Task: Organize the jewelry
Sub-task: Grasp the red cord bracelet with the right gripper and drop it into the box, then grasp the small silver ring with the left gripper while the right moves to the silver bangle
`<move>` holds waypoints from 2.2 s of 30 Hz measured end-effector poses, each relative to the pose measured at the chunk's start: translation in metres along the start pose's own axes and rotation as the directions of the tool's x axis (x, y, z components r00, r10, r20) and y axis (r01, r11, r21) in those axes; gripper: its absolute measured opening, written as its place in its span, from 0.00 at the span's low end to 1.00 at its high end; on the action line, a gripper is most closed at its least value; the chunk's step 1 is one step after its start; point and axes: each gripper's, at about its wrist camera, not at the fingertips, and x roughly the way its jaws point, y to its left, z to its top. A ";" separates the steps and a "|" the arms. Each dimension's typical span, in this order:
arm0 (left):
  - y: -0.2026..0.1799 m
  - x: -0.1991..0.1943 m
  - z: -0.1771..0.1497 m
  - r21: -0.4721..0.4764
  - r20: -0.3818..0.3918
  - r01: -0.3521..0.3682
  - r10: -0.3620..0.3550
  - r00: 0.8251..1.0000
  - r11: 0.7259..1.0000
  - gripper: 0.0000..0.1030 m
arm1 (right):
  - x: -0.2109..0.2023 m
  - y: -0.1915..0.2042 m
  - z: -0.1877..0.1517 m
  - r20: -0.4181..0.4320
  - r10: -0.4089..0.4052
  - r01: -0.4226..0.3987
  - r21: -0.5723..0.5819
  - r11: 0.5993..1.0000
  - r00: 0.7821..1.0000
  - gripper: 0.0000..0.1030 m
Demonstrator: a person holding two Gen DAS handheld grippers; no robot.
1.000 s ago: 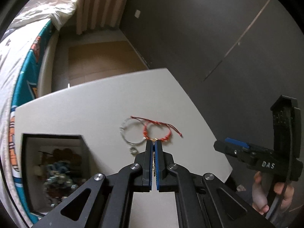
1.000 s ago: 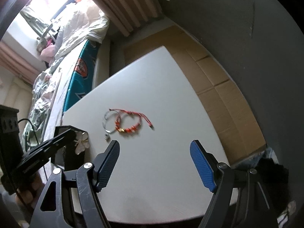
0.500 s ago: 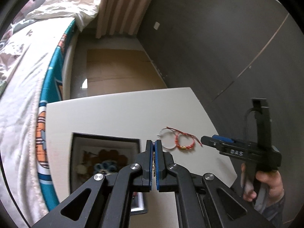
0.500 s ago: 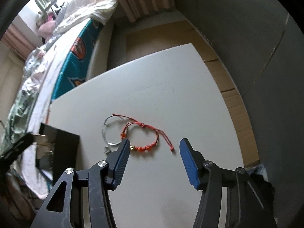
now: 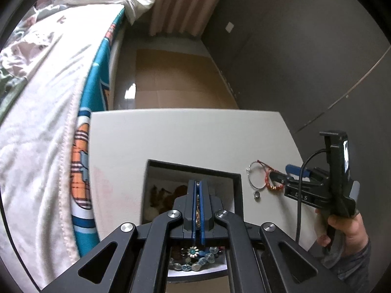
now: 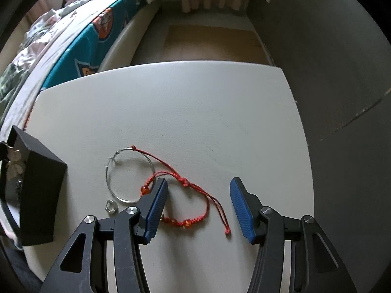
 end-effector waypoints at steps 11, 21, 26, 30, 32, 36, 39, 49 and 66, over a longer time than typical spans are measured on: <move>-0.014 0.017 0.002 -0.009 -0.073 0.086 -0.086 0.994 0.996 0.03 | -0.020 -0.007 -0.003 0.043 0.105 -0.106 0.018 0.994 0.994 0.07; -0.007 -0.015 -0.001 -0.029 0.008 0.050 -0.050 0.999 0.998 0.66 | -0.068 0.004 -0.003 0.147 0.266 -0.276 0.050 0.960 0.953 0.07; 0.003 -0.038 0.002 -0.054 0.062 0.019 -0.016 0.998 0.998 0.67 | -0.096 0.035 0.000 0.190 0.372 -0.381 0.014 0.924 0.909 0.07; 0.020 -0.066 0.005 -0.101 0.136 -0.008 0.022 0.990 0.995 0.67 | -0.118 0.068 0.004 0.205 0.477 -0.482 -0.033 0.876 0.854 0.07; 0.024 -0.075 0.005 -0.107 0.153 -0.018 0.034 0.988 0.994 0.67 | -0.123 0.080 0.005 0.208 0.529 -0.532 -0.044 0.845 0.823 0.07; 0.030 -0.087 0.004 -0.138 0.178 0.001 0.024 0.984 0.990 0.67 | -0.123 0.100 0.010 0.176 0.560 -0.564 -0.031 0.825 0.810 0.41; 0.026 -0.089 -0.001 -0.116 0.191 0.011 0.012 0.982 0.993 0.67 | -0.130 0.094 0.002 0.208 0.471 -0.483 0.010 0.876 0.858 0.70; -0.028 -0.064 -0.008 0.009 0.142 -0.016 0.014 0.990 1.000 0.67 | -0.142 0.023 -0.022 0.237 0.369 -0.410 0.153 0.899 0.898 0.71; -0.136 0.026 -0.024 0.252 -0.045 -0.088 0.103 0.994 0.964 0.82 | -0.139 -0.073 -0.059 0.261 0.228 -0.297 0.264 0.918 0.938 0.94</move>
